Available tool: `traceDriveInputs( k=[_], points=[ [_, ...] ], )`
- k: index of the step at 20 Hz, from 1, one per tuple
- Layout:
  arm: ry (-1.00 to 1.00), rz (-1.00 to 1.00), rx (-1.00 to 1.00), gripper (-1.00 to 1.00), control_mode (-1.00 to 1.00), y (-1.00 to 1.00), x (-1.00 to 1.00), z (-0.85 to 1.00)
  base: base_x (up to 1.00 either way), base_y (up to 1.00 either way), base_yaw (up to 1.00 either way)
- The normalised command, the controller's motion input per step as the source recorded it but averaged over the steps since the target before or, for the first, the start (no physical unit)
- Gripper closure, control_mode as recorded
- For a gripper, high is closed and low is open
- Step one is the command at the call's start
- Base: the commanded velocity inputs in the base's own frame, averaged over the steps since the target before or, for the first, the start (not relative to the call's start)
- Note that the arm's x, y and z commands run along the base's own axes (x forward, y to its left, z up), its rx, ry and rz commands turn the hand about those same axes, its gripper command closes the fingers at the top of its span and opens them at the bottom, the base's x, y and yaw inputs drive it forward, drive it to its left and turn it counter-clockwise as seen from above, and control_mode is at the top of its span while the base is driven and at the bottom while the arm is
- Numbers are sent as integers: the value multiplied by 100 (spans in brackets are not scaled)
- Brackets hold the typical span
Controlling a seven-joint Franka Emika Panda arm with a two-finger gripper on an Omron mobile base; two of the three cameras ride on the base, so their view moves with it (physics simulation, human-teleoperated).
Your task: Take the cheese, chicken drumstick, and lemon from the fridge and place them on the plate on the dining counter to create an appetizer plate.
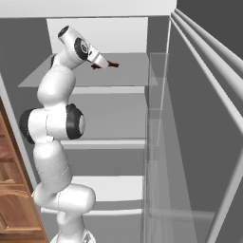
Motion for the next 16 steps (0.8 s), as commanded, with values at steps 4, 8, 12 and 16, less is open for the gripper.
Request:
traceDriveInputs(
  k=[4, 8, 12, 16],
  points=[
    [-21, 0, 0, 100, -100, -1, -100, -28, 0, 0, 0],
    [-14, 0, 0, 100, -100, -1, -100, 4, 0, 0, 0],
    [-2, 0, 4, 100, -100, -7, -100, 27, 0, 0, 0],
    [0, 0, 4, 100, -100, -5, -100, 43, 0, 0, 0]
  ],
)
